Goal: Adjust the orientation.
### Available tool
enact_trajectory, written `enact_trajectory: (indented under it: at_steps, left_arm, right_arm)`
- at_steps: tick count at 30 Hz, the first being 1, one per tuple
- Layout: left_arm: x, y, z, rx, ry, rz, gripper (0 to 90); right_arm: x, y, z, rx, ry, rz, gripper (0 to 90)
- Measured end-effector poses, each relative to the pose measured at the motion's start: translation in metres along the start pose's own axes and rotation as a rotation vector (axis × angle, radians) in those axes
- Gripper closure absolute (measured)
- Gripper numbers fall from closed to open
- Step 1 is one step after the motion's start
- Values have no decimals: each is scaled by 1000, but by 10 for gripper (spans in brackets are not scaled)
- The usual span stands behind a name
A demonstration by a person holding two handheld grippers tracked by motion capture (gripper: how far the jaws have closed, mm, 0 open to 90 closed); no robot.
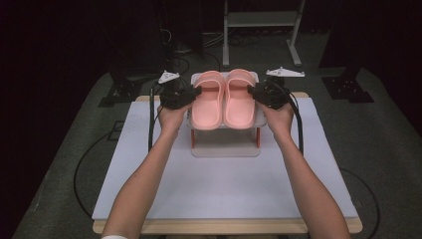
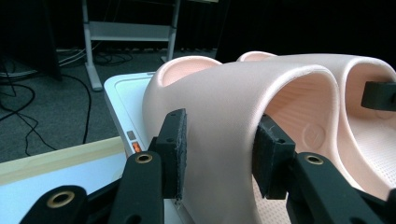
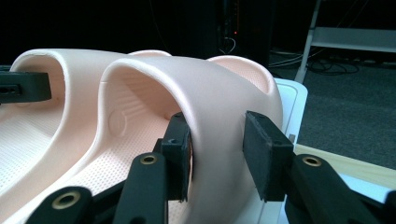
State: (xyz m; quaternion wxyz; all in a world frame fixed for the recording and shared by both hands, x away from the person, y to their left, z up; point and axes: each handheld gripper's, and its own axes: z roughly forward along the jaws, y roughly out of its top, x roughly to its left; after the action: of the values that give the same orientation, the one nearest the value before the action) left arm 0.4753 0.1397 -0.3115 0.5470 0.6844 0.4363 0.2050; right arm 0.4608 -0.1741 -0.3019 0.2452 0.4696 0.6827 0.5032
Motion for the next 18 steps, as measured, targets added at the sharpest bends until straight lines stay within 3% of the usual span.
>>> enact_trajectory:
  at_steps: [18]
  left_arm:
    - [2,3,12,-3,9,7,598]
  right_arm:
    - [-7,1,7,-15,9,10,620]
